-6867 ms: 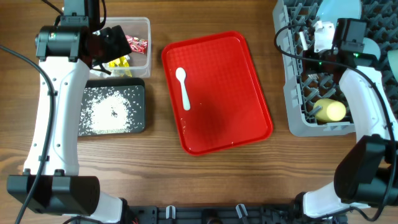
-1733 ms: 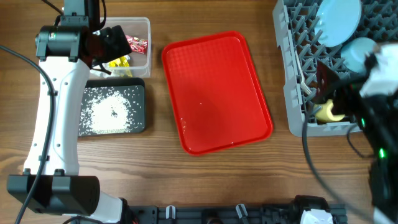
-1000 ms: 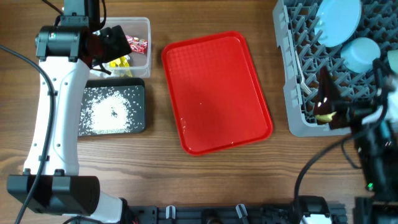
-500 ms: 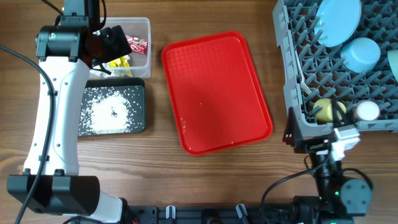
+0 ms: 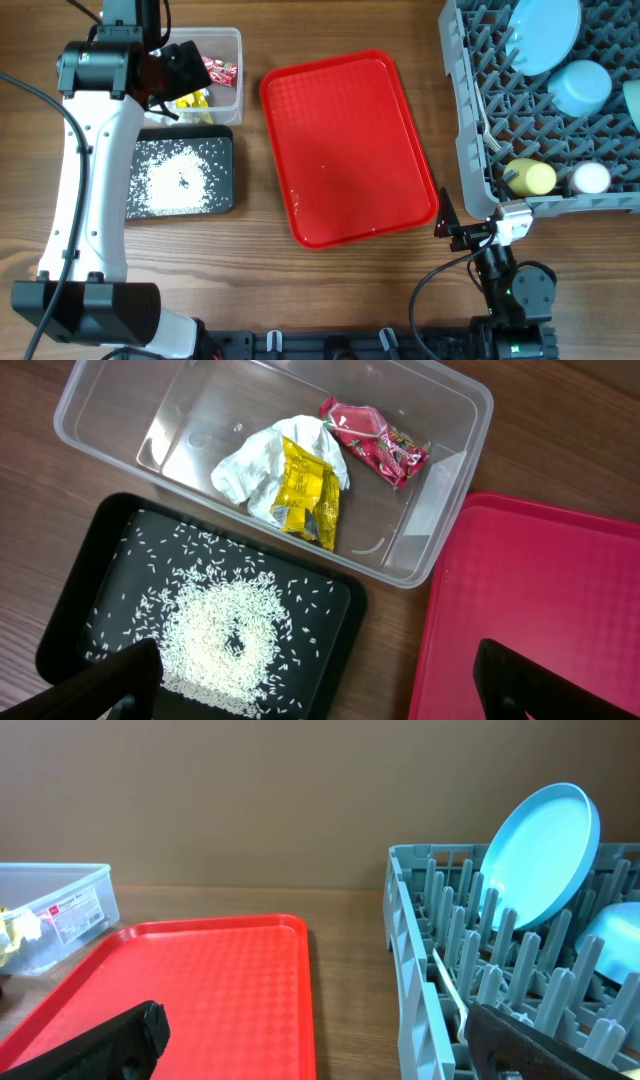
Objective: Sort waste into correct bins and load items into the dishwasher rack
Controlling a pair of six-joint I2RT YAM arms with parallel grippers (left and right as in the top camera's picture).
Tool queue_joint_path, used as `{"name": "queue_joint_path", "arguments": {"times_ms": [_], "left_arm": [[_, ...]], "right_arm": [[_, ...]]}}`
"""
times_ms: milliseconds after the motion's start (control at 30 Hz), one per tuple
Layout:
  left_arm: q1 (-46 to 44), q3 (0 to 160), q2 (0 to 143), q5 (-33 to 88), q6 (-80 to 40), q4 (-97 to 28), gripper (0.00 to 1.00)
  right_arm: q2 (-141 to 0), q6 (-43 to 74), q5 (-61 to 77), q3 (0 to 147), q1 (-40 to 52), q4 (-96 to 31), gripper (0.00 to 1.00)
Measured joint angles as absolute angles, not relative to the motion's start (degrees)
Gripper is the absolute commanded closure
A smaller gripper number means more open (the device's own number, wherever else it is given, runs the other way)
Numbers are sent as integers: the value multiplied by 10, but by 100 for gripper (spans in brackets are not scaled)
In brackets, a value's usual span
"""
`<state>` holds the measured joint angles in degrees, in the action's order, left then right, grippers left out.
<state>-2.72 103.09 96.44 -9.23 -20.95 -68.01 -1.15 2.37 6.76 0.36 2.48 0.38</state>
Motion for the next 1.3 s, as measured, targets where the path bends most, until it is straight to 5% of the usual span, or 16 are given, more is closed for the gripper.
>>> {"name": "queue_joint_path", "arguments": {"times_ms": [1000,1300], "left_arm": [[-37,1031,955,-92,-209,-680,0],[-93,1029,707,-94,-208,-683,0]], "right_arm": [[-11,24,63,4,25,4,0],[-11,24,63,4,25,3,0]]}}
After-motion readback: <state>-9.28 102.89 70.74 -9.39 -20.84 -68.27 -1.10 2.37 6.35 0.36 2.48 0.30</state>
